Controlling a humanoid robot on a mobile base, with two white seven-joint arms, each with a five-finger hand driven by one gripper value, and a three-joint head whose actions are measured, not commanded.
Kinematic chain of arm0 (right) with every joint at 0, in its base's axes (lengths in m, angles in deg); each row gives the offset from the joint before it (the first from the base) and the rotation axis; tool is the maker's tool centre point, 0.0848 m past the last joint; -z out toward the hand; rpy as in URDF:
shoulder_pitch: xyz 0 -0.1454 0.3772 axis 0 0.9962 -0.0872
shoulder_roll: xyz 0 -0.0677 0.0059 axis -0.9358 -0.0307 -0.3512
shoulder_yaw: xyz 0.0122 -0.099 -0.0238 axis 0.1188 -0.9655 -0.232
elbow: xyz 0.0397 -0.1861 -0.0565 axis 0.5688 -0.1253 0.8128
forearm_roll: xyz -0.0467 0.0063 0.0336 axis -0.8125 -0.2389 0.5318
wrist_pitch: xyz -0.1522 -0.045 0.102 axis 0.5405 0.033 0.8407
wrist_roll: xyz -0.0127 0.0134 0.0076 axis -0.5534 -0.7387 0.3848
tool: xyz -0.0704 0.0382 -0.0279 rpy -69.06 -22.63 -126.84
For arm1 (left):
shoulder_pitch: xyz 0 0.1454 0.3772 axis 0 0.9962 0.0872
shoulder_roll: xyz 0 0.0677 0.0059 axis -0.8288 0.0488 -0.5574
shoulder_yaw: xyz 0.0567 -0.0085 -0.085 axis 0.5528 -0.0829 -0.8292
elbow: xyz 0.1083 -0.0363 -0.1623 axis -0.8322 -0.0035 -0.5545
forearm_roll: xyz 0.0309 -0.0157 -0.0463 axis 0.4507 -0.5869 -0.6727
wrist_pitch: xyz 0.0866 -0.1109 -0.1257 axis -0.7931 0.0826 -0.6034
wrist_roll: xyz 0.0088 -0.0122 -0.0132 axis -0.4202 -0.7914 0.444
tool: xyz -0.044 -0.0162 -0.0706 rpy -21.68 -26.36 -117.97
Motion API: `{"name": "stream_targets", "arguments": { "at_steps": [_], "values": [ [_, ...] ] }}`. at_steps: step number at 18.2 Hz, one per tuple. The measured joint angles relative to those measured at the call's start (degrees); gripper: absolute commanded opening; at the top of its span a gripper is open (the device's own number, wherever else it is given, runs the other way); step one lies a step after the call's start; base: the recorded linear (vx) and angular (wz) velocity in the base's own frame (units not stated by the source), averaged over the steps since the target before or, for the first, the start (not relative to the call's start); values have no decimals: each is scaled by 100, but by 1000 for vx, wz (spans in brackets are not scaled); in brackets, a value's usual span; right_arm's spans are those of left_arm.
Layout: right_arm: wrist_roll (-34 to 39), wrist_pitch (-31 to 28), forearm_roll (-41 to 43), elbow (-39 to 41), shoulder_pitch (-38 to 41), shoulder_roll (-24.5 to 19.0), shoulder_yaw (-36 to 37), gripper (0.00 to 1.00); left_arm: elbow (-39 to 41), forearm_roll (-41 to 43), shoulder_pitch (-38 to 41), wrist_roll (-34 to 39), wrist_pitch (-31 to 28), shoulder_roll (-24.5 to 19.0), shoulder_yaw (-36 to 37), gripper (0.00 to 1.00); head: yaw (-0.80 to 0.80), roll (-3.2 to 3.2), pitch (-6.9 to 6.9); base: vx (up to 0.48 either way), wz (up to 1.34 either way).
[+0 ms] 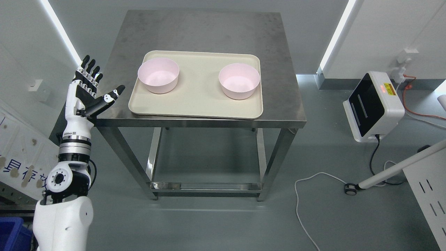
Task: Stack pink IKEA bowls on left shelf middle
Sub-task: 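Reach the left hand toward the pink bowl farther from the table edge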
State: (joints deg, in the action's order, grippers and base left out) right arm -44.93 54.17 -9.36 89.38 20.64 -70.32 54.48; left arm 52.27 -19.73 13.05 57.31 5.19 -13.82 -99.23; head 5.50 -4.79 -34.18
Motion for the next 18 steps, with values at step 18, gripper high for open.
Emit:
{"name": "stream_targets", "arguments": {
  "at_steps": [18],
  "values": [
    [1, 26, 0, 0, 0, 0, 0, 100, -1268, 1735, -1891, -987, -46, -101, 1042, 98, 0, 0, 0, 0, 0]
  ]
}}
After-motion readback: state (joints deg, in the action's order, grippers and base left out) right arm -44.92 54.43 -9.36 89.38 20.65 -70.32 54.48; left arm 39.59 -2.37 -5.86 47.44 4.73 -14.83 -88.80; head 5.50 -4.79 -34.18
